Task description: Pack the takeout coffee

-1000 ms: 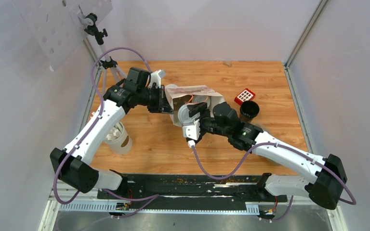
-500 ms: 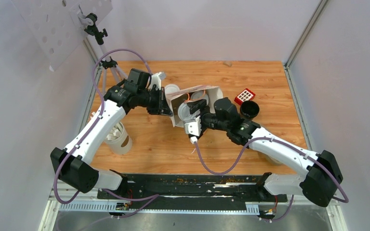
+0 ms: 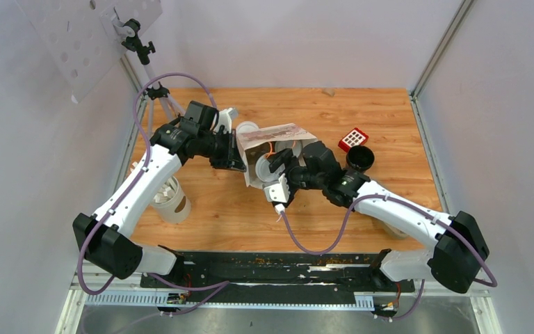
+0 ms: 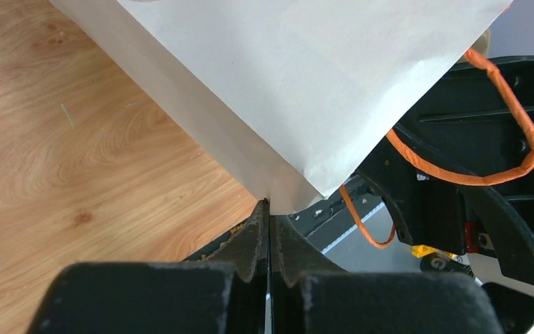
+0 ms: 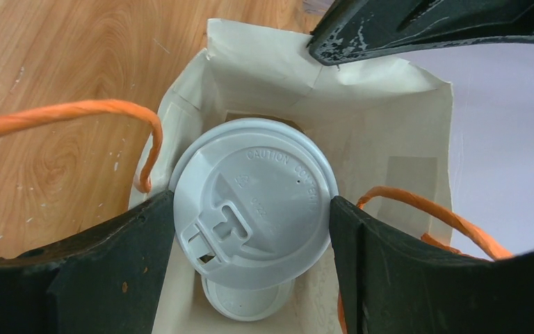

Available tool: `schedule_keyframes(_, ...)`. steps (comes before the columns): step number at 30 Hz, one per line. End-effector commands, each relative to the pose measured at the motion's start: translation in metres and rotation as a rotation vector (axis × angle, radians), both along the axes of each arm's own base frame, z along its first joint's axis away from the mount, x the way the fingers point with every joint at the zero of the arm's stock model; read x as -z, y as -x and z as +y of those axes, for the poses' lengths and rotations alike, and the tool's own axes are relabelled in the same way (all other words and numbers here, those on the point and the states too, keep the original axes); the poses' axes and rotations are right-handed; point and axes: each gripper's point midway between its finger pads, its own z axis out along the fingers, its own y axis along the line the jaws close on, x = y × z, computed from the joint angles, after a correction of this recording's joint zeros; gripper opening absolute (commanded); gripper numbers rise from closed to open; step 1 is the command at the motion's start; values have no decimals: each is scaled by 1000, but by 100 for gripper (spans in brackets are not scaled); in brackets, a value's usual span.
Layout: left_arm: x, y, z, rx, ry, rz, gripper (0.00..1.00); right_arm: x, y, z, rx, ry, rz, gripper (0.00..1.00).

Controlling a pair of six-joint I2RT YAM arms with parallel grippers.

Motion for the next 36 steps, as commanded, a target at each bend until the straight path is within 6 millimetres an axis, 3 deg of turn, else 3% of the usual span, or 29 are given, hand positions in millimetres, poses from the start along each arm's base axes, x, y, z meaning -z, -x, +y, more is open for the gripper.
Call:
schedule_keyframes(1, -3, 6, 5, 9, -2, -22, 0, -17, -10, 13, -40, -36, -97, 75)
schedule_keyframes(9, 2, 12, 12, 3, -31, -21, 0, -13, -28, 21, -28, 14, -141, 76)
schedule_keyframes(22, 6, 13, 13, 1, -36, -9, 0, -9, -38, 39, -88, 37, -180, 76)
schedule_keyframes(36, 6, 16, 16, -11, -47, -2, 0, 25, -64, 46, -12, 94, -151, 75)
